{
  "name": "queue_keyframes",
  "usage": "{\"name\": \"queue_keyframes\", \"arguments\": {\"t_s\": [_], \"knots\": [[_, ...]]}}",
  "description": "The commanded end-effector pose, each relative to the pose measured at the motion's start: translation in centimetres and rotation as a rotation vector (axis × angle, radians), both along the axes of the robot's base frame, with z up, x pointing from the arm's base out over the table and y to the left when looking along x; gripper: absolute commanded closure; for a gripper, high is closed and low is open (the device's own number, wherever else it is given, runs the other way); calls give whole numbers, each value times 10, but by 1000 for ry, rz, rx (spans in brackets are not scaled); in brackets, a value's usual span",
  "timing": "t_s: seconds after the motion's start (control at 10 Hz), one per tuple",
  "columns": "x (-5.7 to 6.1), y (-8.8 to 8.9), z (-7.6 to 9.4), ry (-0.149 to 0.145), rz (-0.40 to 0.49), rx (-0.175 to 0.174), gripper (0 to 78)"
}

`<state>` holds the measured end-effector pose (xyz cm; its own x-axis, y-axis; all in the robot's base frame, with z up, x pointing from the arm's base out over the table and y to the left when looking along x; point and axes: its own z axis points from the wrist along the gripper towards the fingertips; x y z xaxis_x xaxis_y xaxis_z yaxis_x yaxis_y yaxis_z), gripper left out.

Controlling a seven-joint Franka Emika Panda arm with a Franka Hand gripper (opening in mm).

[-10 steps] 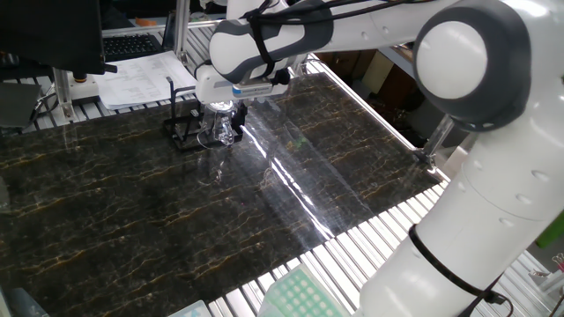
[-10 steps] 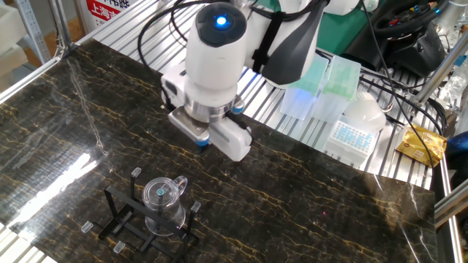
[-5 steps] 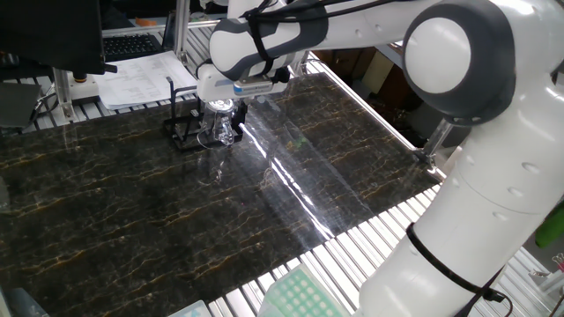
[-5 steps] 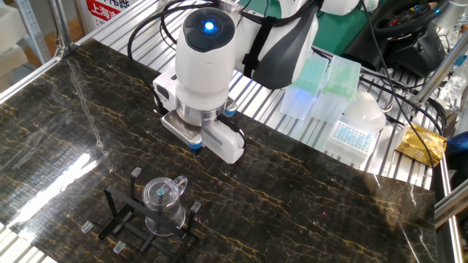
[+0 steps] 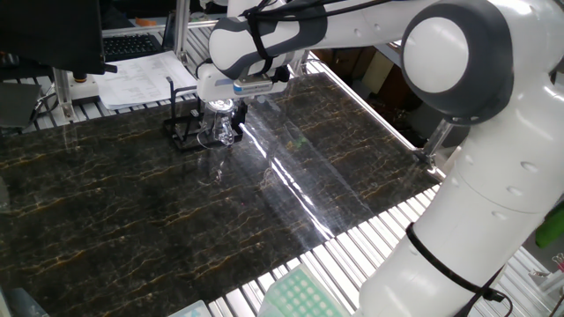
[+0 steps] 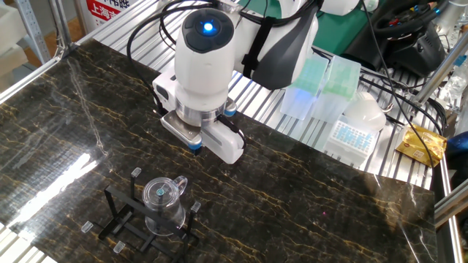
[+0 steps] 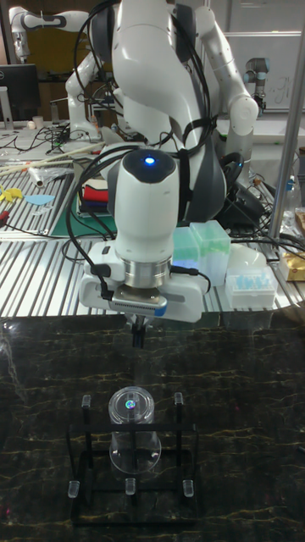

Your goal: Take the cup off the cup rack

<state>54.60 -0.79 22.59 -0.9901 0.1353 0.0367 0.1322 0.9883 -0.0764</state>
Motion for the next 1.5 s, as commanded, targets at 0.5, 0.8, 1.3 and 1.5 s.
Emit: {"name": "queue_keyframes", "arguments": {"t_s": [0.5,0.8,1.3,1.5], "knots": [[3,-3,-4,6,2,2,776],[4,-3,-10,19,-11,9,776],[5,-2,-13,20,-9,10,776],[3,-2,-15,21,-9,10,776]]}}
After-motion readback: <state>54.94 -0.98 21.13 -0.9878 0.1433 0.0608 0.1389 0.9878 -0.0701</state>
